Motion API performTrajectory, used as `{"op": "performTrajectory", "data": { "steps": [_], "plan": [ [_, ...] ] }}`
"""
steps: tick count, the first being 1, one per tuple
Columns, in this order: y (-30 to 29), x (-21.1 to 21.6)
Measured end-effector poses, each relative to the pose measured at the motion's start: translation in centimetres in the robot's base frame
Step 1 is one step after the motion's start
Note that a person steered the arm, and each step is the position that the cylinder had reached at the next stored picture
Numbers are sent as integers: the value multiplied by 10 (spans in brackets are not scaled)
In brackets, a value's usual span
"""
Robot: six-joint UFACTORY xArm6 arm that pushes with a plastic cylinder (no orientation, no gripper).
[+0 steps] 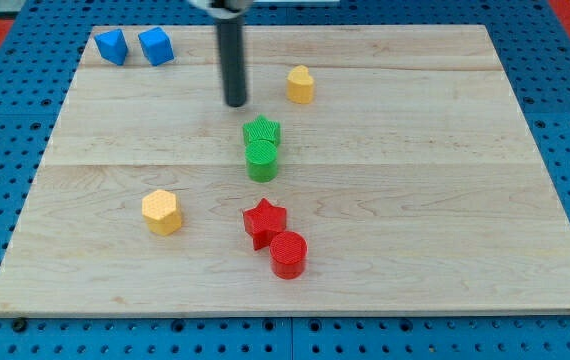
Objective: Move the green blocks towards the top left slightly
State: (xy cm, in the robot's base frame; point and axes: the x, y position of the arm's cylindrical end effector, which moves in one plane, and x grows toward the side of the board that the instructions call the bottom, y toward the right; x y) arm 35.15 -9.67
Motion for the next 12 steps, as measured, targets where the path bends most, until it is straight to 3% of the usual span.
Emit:
{"op": "performTrajectory", "data": {
  "steps": [2, 3, 4, 6, 7, 8, 9, 11, 12],
  "plan": [
    [-114, 123],
    [-107, 222],
    [-42, 202],
    [14, 93],
    [23, 150],
    [-23, 141],
    [-61, 88],
    [-77, 16],
    [-61, 10]
  ]
}}
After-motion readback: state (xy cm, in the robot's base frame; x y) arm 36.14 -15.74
